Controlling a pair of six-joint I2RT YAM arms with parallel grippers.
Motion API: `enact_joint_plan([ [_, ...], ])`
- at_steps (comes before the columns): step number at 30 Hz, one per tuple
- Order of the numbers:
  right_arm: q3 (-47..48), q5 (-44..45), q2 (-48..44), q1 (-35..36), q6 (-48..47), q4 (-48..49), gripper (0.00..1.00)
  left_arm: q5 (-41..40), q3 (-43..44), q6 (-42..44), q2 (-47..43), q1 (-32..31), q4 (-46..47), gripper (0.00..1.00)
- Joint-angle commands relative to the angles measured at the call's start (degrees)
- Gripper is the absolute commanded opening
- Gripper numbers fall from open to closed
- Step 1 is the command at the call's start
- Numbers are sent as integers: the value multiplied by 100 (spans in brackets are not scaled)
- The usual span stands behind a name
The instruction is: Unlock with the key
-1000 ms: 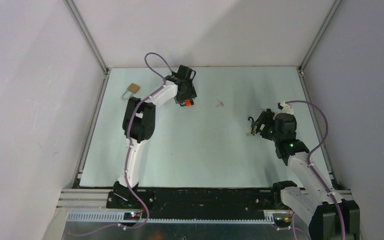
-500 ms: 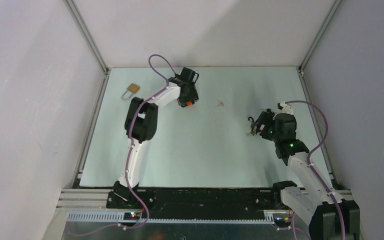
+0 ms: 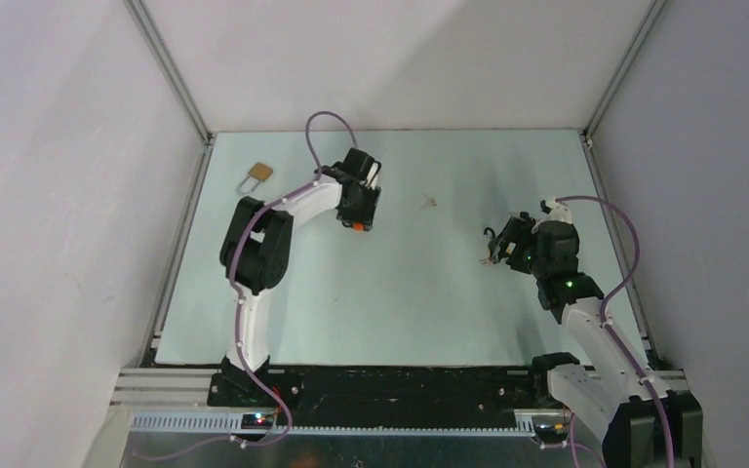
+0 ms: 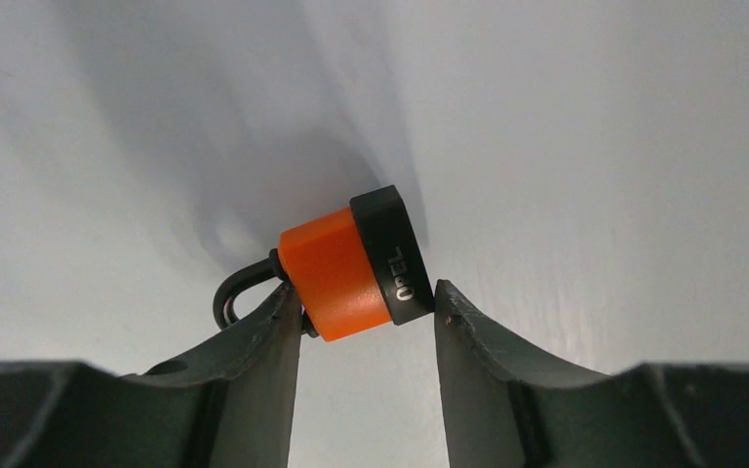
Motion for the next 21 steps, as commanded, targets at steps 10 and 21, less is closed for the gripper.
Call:
enact_joint_plan([
  [10, 93, -43, -370, 3, -120, 55, 82, 2057, -1863, 4057, -1596, -550, -303, 31],
  [21, 20, 107, -488, 1, -78, 17, 83, 1913, -2046, 4233, -1579, -746, -515, 53],
])
